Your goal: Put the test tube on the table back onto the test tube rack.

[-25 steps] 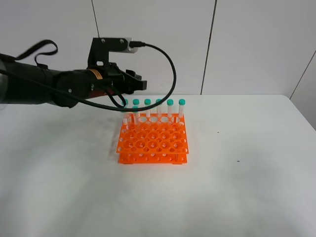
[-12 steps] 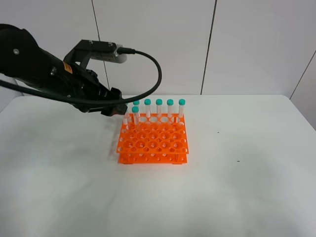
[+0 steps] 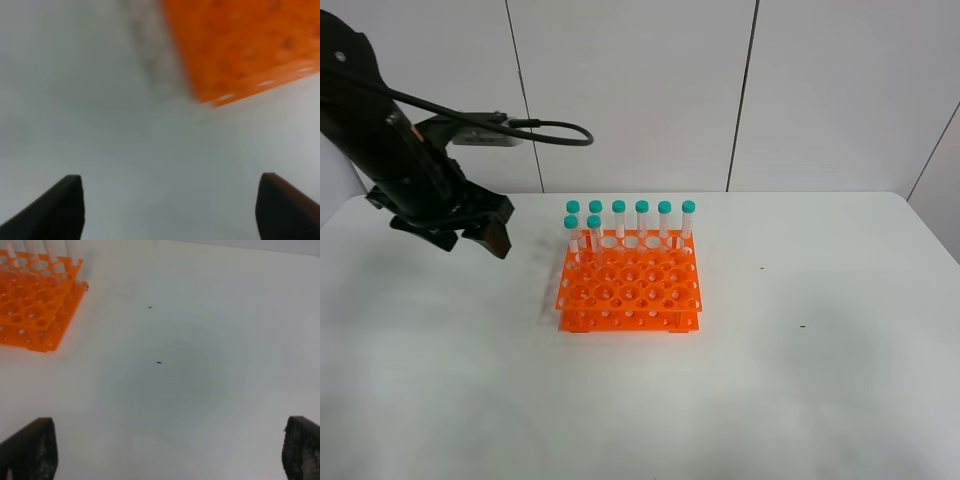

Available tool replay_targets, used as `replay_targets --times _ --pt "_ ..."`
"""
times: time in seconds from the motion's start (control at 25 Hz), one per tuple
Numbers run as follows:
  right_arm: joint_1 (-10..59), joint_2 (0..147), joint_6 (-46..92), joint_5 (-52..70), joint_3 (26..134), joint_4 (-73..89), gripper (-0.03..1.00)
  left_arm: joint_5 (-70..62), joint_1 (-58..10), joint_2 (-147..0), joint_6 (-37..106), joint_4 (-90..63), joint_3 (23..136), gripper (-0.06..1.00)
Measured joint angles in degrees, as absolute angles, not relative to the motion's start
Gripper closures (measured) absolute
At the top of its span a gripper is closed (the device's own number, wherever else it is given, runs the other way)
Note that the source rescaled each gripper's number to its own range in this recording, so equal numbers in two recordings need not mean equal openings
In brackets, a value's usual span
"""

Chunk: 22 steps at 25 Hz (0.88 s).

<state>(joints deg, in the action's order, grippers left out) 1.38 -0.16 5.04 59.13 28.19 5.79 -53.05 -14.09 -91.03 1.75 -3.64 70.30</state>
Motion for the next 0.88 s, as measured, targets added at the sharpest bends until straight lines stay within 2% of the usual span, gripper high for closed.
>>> replay_targets --times 0.16,0.32,0.52,0.88 --pt "1.4 -0.2 5.0 59.1 28.2 5.8 -0.03 -57.7 -4.6 -91.0 2.3 -3.4 70.3 -0.05" --pt "1.4 -0.2 5.0 59.1 28.2 5.8 -0.03 -60.6 1.3 -90.4 2.3 -2.8 70.2 -0.05" --pt "1.4 -0.2 5.0 59.1 28.2 5.8 -0.03 -60.9 1.8 -84.2 2.5 -2.6 66.2 -0.05" --pt "1.4 -0.2 5.0 59.1 28.2 5.8 -0.03 -53.3 -0.7 -63.2 2.6 -3.2 48.1 -0.05"
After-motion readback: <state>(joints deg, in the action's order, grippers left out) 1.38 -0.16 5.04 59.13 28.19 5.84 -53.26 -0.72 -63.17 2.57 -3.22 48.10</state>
